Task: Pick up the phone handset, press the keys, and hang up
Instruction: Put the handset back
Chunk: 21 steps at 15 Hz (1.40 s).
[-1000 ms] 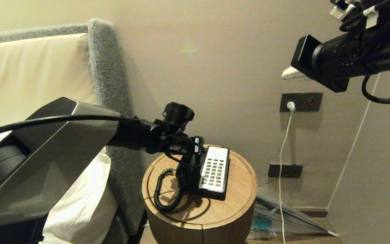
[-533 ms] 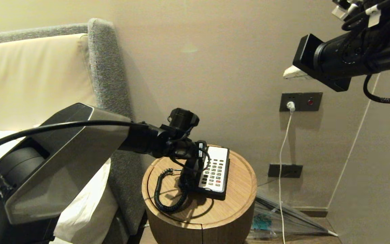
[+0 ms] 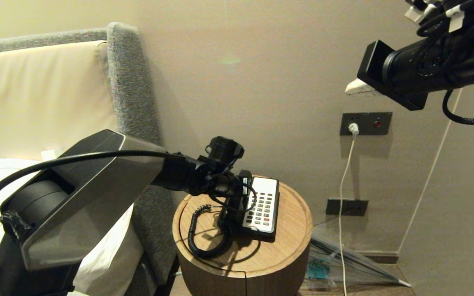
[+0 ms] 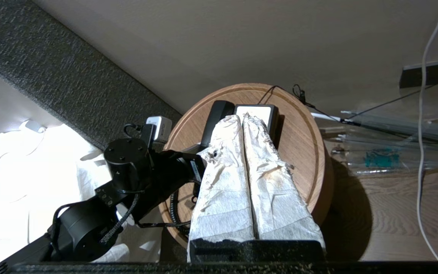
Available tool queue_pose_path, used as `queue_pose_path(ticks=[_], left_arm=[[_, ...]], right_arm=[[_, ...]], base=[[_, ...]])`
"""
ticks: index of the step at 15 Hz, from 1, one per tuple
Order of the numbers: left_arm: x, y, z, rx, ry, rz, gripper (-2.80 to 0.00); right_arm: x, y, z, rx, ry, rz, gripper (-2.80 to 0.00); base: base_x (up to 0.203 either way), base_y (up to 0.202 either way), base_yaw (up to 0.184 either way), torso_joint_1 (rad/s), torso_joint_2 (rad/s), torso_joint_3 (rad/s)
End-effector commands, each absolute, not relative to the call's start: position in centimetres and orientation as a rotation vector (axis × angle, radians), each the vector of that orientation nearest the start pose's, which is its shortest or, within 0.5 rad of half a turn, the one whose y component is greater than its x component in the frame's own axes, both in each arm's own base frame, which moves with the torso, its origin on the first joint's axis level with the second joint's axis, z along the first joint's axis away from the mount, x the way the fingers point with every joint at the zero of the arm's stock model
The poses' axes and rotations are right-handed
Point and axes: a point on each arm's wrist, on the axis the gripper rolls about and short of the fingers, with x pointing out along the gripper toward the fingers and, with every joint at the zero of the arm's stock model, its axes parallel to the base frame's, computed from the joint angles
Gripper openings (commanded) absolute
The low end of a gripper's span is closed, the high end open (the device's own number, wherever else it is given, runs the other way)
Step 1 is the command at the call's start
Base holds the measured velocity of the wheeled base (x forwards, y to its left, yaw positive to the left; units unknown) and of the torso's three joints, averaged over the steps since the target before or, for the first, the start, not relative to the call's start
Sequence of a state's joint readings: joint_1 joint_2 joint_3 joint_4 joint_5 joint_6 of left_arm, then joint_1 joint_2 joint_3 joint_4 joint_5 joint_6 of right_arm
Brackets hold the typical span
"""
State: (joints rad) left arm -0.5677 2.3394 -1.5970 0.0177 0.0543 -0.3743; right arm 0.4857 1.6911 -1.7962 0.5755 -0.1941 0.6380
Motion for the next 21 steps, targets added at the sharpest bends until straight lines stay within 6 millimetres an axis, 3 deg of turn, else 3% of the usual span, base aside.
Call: queue_pose_path(ticks=[1, 10, 11, 16, 21], left_arm=[[39.1, -24.8, 7.7, -0.111, 0.82, -0.338, -2.8], [39.2, -24.9, 7.4, -0.121, 0.835, -0.364, -2.8], [39.1, -24.9, 7.4, -0.115, 0.834, -0.363, 0.0], [39.1, -24.9, 7.9, -0.115, 0.815, -0.361, 0.0], [38.3, -23.7, 11.9, -0.148, 0.739, -0.346, 0.0]], right_arm=[[26.1, 13.3, 34.5, 0.468, 0.52, 0.134, -2.8], [26.1, 13.4, 34.6, 0.475, 0.505, 0.145, -2.8], [26.1, 13.4, 34.6, 0.475, 0.505, 0.145, -2.8], [26.0, 13.3, 34.6, 0.474, 0.506, 0.144, -2.8], [25.4, 13.4, 33.5, 0.453, 0.547, 0.141, -2.8]], base=[[0.0, 0.0, 0.0, 0.0, 0.0, 0.0], [0.0, 0.0, 0.0, 0.0, 0.0, 0.0], [0.0, 0.0, 0.0, 0.0, 0.0, 0.0], [0.0, 0.0, 0.0, 0.0, 0.0, 0.0], [0.0, 0.0, 0.0, 0.0, 0.0, 0.0]])
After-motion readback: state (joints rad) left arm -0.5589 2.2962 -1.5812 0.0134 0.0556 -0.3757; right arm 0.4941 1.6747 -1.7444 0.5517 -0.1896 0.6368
